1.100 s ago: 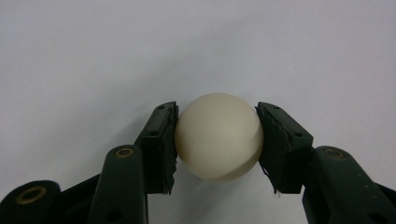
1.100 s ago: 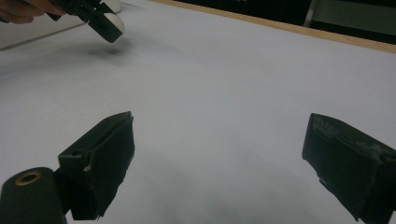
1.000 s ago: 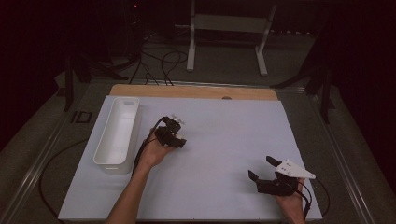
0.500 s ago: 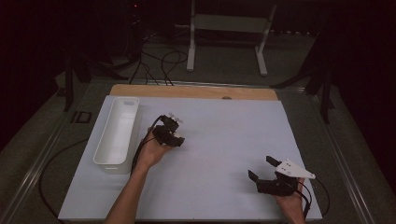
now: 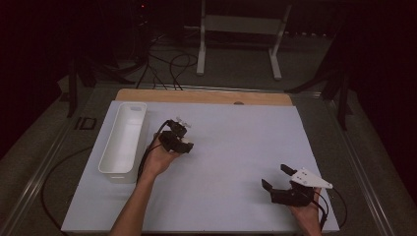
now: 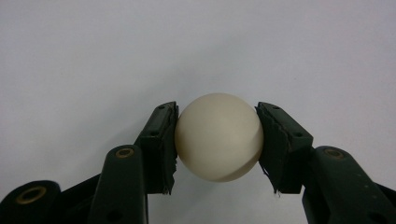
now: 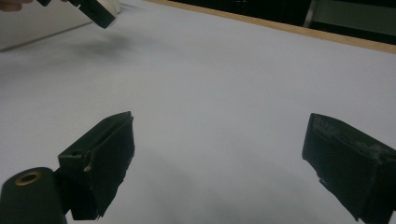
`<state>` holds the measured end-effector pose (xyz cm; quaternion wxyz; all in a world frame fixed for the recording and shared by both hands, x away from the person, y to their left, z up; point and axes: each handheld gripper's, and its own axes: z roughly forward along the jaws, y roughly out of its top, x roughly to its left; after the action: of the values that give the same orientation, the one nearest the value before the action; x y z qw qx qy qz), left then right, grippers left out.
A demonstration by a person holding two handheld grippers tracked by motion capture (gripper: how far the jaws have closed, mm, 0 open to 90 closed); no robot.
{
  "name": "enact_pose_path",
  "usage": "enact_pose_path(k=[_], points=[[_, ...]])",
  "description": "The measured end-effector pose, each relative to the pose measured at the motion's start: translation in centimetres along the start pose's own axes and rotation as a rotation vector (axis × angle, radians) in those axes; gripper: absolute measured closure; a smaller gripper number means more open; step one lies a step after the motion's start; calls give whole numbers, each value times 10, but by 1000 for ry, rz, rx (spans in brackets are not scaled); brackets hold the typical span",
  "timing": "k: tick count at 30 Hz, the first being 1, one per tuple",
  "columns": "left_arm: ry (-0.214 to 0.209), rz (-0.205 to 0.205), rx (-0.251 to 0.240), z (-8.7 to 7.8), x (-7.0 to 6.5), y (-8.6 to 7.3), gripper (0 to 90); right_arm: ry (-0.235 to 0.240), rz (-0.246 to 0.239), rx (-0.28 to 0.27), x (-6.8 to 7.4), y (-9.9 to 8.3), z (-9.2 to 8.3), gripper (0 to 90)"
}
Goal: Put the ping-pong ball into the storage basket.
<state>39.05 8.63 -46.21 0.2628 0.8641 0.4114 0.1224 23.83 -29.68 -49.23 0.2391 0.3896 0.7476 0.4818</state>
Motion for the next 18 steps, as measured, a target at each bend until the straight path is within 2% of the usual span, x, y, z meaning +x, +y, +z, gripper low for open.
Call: enact_pose_path(k=[18], points=[[15,1,-21,-12,0,1,508,0,3,1,0,0,0,87]])
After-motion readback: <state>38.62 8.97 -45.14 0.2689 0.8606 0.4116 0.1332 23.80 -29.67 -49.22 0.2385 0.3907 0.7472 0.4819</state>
